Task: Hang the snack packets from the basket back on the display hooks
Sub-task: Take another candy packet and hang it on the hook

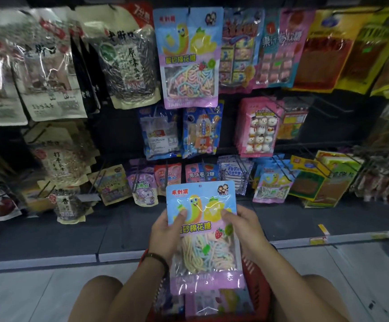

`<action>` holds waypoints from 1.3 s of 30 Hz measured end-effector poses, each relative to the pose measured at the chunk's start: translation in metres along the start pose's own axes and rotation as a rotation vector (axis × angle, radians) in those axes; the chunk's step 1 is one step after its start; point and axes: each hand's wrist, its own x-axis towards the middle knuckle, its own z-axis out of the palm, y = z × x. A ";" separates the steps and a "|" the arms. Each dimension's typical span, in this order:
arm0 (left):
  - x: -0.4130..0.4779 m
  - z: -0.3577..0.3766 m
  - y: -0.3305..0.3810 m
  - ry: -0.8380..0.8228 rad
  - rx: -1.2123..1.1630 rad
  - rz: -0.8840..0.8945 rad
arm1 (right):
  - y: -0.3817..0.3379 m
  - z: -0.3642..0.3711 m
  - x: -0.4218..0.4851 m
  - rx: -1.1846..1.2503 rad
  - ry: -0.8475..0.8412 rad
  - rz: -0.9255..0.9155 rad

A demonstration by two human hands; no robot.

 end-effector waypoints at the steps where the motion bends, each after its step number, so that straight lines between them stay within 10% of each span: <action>1: 0.005 0.001 0.009 -0.002 -0.008 -0.002 | -0.011 0.001 0.002 -0.002 -0.002 -0.024; 21: 0.131 0.067 0.286 0.079 -0.039 0.364 | -0.326 0.063 0.103 -0.073 0.168 -0.403; 39: 0.220 0.082 0.354 0.098 -0.069 0.369 | -0.390 0.092 0.217 -0.167 0.344 -0.431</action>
